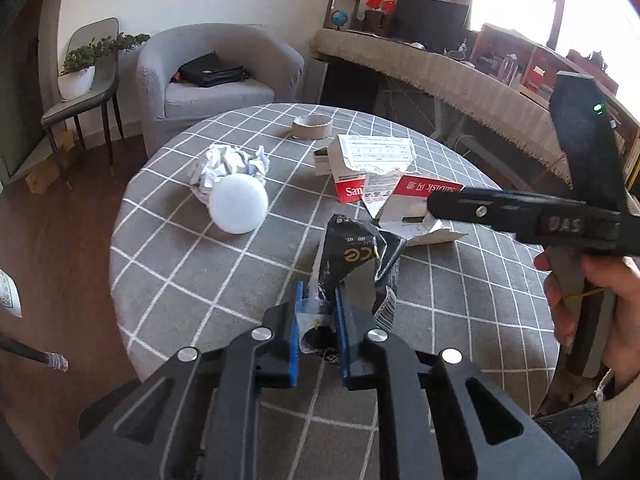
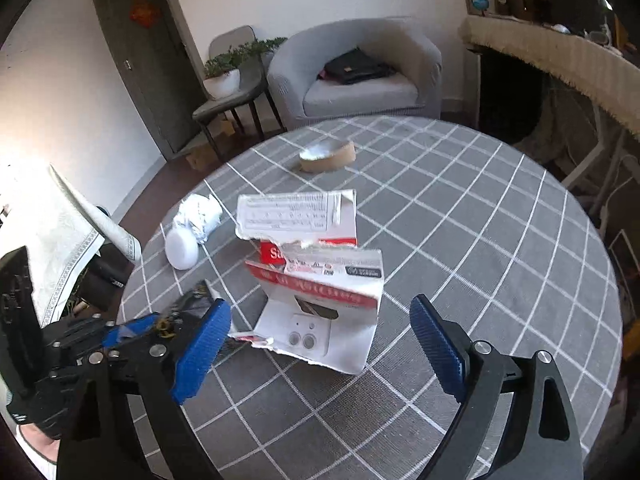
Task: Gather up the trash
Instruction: 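Grasp the red-and-white SanDisk box with the right gripper while the left gripper lifts the snack bag, then carry the snack bag and SanDisk box over the green bin and open both grippers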
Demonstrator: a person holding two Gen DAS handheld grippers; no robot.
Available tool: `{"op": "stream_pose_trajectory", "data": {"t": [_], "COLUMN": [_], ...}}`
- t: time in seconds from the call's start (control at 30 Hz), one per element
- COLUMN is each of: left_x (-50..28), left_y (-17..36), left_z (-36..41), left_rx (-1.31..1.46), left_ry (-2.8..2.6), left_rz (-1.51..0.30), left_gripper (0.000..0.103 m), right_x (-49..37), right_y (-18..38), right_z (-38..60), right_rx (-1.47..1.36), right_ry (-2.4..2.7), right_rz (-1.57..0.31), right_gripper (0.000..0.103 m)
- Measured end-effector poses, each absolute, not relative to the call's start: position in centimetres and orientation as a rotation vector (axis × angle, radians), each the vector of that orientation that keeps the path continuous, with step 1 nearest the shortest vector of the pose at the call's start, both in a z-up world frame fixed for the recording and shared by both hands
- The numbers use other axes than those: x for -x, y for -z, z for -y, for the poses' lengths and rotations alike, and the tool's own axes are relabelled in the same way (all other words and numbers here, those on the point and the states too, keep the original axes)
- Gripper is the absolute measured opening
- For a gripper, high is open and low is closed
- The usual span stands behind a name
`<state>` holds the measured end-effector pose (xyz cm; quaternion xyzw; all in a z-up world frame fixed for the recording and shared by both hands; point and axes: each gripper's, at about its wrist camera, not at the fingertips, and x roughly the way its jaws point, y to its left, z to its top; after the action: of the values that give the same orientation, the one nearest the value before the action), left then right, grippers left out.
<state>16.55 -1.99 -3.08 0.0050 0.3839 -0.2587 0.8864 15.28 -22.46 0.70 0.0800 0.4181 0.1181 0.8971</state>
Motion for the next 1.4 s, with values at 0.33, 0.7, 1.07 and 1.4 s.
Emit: {"op": "stream_pose_trajectory", "data": {"t": [0.33, 0.7, 1.07, 1.4], "left_x": [-15.5, -14.7, -13.8, -13.3], "left_y": [1.2, 0.7, 0.7, 2.4], "left_z": [-1.1, -5.2, -10.4, -16.3], "left_rx": [0.029, 0.051, 0.094, 0.138], "left_ry": [0.519, 0.481, 0.380, 0.258], "left_rz": [-0.758, -0.756, -0.762, -0.810], "left_gripper": [0.016, 0.016, 0.016, 0.016], "right_x": [-17.0, -17.8, -16.2, -15.0], "right_y": [0.5, 0.5, -1.5, -3.4], "right_z": [20.8, 19.3, 13.8, 7.1], "right_rx": [-0.142, -0.119, -0.095, -0.034], "right_ry": [-0.154, -0.137, -0.280, -0.423], "right_rz": [-0.893, -0.862, -0.855, -0.823], "right_gripper": [0.092, 0.074, 0.073, 0.073]}}
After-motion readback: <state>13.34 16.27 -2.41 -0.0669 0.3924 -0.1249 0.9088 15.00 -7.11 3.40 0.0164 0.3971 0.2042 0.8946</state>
